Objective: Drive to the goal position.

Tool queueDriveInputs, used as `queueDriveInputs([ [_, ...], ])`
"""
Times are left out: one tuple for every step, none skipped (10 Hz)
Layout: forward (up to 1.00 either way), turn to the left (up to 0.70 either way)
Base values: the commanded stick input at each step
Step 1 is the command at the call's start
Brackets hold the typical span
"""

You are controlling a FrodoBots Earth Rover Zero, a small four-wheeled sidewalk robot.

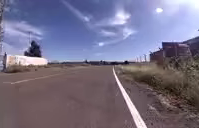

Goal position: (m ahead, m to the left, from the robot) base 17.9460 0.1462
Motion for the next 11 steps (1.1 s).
queueDriveInputs([
  [1.00,-0.40],
  [1.00,-0.38],
  [1.00,-0.30],
  [1.00,0.00],
  [1.00,0.00],
  [1.00,0.00],
  [1.00,0.00],
  [1.00,0.00],
  [1.00,0.00],
  [1.00,0.00],
  [1.00,0.00],
])
